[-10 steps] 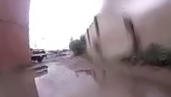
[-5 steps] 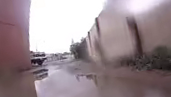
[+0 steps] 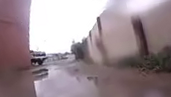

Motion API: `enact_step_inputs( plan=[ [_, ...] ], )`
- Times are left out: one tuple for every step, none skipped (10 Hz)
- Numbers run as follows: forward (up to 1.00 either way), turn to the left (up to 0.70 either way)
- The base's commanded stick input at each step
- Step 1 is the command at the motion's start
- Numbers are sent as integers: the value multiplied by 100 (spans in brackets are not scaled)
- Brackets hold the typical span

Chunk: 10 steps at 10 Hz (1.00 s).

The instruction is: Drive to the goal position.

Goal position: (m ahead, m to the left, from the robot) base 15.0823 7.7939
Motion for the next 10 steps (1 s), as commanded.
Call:
enact_step_inputs(
  plan=[
    [50,2],
    [50,2],
    [50,2],
    [50,2],
    [50,2],
    [50,2],
    [50,2],
    [50,2],
    [50,2],
    [50,2]
  ],
)
